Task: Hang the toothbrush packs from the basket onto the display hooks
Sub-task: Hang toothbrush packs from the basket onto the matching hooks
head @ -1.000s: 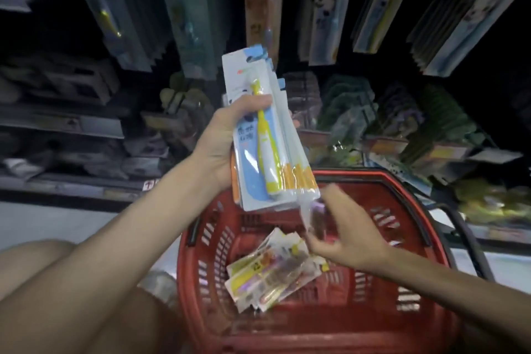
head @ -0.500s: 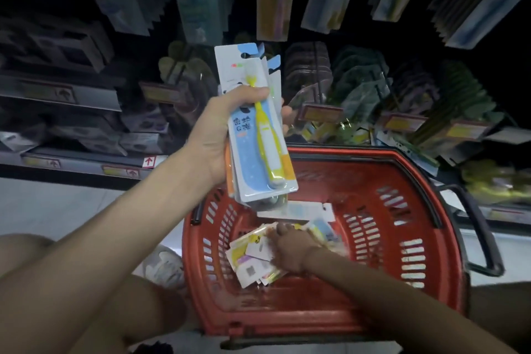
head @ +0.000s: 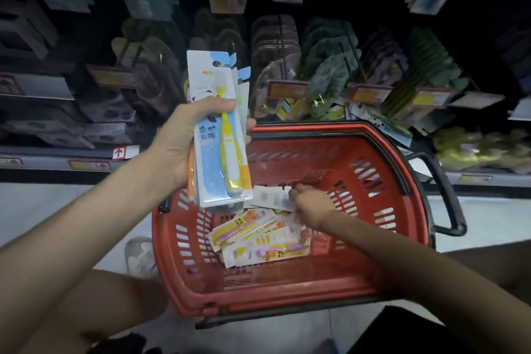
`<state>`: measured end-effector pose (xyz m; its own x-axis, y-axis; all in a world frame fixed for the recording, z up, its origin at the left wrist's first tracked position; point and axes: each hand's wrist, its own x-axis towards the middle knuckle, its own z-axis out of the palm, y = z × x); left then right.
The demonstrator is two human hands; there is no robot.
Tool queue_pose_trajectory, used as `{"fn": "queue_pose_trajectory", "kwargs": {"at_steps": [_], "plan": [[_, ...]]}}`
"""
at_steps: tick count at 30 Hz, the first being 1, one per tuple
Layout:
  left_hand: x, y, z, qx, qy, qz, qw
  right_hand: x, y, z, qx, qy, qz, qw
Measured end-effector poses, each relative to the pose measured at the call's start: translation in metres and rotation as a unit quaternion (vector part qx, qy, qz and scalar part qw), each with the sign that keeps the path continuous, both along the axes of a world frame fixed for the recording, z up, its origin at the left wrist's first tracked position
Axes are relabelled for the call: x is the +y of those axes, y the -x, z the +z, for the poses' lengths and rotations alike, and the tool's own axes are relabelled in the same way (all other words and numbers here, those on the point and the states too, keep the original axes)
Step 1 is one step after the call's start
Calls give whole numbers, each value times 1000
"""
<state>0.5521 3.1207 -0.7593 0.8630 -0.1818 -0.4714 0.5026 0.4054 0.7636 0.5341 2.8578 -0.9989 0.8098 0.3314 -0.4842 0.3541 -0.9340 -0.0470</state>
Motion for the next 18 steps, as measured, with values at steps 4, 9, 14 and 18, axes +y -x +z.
{"fn": "queue_pose_trajectory", "kwargs": {"at_steps": [4, 9, 14, 18], "plan": [[10, 6, -15, 18, -6, -10, 1000, -2, -23, -21, -29, -9, 18, 999], [21, 10, -35, 66, -26, -31, 997, 26, -28, -52, 34, -66, -28, 997], [24, 13, -52, 81, -53, -38, 995, 34, -27, -68, 46, -85, -58, 994], [28, 12, -62, 103, -93, -36, 990, 42, -26, -68, 72, -56, -71, 993]]}}
